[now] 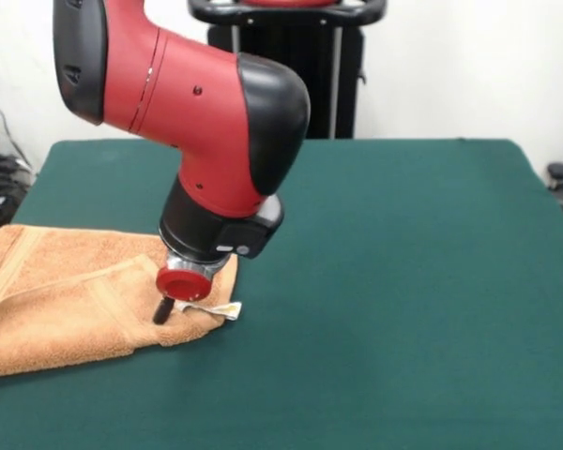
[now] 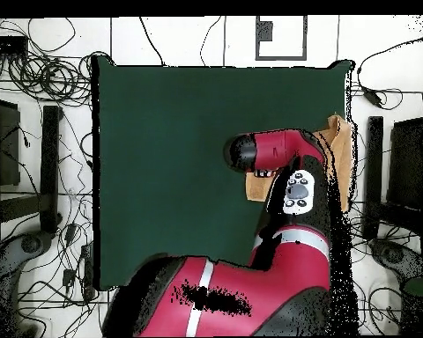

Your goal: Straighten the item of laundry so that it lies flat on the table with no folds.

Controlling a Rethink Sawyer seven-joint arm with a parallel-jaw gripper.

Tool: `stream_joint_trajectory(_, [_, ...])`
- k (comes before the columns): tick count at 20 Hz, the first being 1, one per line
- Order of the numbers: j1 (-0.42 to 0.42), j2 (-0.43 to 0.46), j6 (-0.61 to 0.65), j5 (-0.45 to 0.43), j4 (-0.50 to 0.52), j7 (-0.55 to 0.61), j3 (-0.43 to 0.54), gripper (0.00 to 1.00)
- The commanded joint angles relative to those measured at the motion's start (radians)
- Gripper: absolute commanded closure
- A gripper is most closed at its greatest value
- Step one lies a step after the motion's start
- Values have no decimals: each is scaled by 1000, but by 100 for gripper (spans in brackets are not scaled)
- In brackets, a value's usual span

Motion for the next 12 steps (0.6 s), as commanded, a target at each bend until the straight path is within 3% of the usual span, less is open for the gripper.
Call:
stream_joint_trajectory(1, [45,118,-61,-57,-22,-17,2,0])
stream_joint_trajectory(2, [47,120,-62,-53,-23,-15,-2,0])
stream_joint_trajectory(3, [47,122,-51,-36,-23,-17,-4,100])
stream_joint_trajectory(12, [57,110,0,-18,-27,-47,-6,100])
